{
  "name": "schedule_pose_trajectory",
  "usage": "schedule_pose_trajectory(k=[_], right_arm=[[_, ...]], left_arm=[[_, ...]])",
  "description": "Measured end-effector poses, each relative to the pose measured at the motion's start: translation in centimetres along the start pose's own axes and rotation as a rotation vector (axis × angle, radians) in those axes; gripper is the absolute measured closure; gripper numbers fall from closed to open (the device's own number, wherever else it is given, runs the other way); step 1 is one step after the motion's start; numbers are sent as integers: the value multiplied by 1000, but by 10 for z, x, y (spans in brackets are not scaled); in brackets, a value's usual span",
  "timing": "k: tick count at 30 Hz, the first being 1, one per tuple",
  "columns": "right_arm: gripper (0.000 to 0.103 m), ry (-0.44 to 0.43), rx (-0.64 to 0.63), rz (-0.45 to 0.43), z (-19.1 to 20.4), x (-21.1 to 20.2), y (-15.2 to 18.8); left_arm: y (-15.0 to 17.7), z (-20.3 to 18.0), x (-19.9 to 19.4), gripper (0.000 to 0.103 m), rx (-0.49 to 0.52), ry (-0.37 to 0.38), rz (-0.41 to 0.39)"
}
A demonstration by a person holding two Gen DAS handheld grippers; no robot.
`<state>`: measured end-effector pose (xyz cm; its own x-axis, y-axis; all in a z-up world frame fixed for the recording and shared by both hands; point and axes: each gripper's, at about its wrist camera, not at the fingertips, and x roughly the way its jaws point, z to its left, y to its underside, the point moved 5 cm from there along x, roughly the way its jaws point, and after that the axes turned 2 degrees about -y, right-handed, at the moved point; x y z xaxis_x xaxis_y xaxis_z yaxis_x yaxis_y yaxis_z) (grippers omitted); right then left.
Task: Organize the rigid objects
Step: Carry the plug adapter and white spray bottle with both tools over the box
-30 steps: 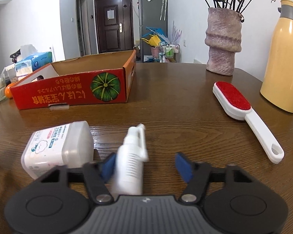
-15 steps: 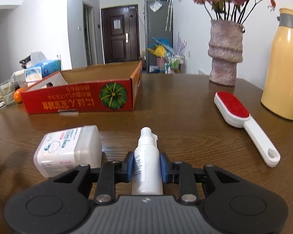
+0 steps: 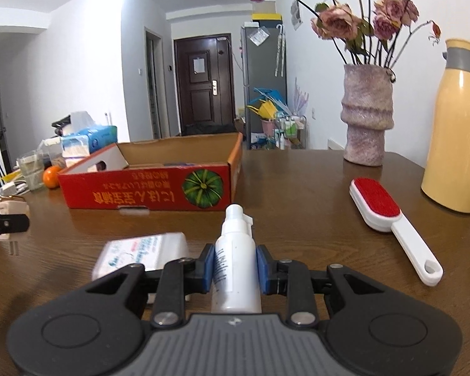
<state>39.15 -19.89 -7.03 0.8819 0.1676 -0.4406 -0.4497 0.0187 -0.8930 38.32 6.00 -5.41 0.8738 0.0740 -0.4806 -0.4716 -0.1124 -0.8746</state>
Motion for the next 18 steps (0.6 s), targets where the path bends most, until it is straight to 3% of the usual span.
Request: schedule_pose_trajectory(k=[18], right_arm=[[76,-75,-36,-71,37,-2,-43]], left_arm=[[-45,-9,-4,63,2,-10,-66]])
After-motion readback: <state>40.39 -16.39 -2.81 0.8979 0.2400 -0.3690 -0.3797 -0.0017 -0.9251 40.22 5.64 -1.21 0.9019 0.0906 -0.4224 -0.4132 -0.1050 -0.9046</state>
